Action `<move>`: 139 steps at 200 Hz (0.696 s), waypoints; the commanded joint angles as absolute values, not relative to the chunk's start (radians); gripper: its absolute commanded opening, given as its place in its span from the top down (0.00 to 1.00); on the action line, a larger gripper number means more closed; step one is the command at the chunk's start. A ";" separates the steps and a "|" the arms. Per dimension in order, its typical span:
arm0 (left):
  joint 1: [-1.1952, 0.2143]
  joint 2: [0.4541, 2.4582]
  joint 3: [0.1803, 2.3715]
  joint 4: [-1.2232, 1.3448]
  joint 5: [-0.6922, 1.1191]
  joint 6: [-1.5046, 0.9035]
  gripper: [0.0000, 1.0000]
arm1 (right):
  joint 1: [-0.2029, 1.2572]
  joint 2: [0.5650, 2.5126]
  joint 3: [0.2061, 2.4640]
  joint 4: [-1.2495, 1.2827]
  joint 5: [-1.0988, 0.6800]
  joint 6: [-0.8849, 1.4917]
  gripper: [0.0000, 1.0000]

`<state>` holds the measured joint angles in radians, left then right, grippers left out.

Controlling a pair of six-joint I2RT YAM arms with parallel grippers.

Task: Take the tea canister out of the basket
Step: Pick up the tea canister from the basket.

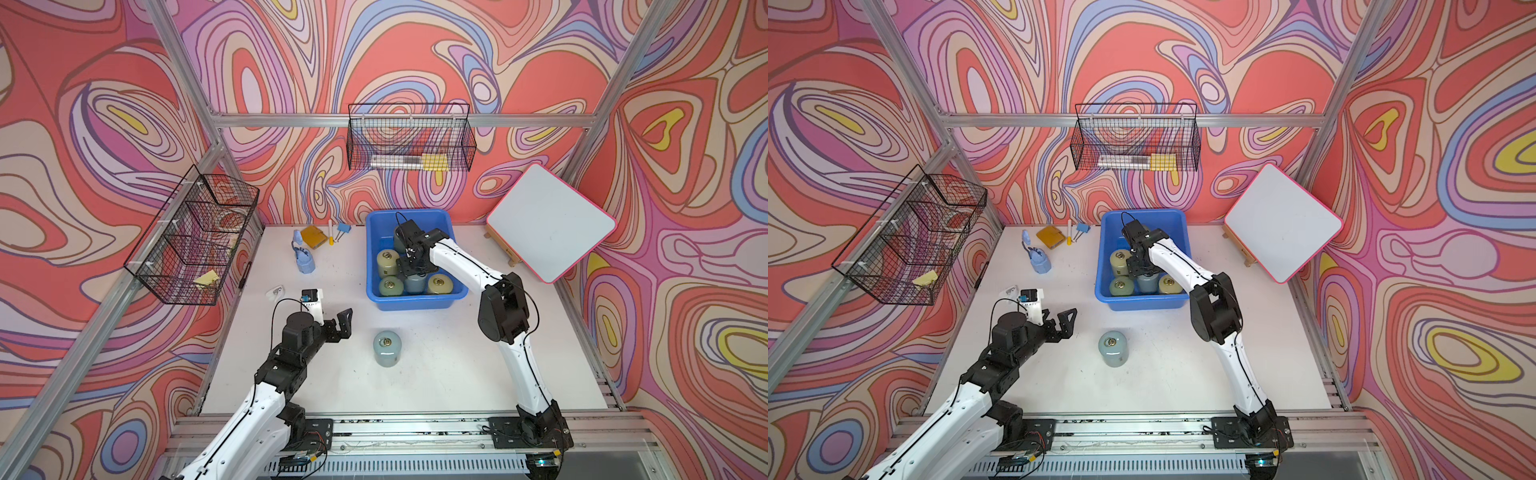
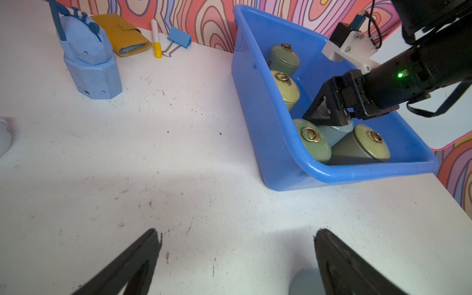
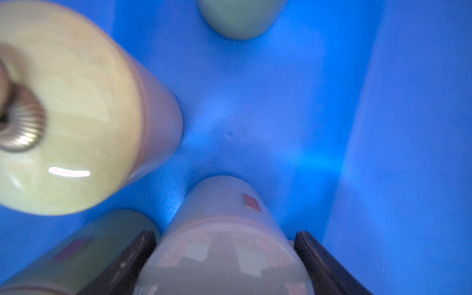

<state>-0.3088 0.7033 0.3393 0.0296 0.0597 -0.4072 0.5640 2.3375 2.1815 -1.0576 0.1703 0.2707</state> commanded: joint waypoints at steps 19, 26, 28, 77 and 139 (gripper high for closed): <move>-0.311 0.699 0.359 0.028 0.051 -0.387 0.01 | 0.561 2.216 2.236 -1.084 0.208 0.269 0.35; -0.310 0.700 0.359 0.029 0.051 -0.388 0.01 | 0.562 2.203 2.239 -1.090 0.208 0.270 0.35; -0.311 0.700 0.359 0.029 0.052 -0.388 0.01 | 0.561 2.200 2.239 -1.090 0.208 0.270 0.35; -0.310 0.696 0.359 0.025 0.050 -0.389 0.01 | 0.561 2.108 2.237 -1.127 0.192 0.281 0.35; -0.311 0.688 0.358 0.025 0.051 -0.393 0.01 | 0.566 1.984 2.162 -1.148 0.161 0.305 0.35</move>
<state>-0.3088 0.7013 0.3393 0.0296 0.0593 -0.4072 0.5640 2.0697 2.1845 -1.1534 0.1696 0.2829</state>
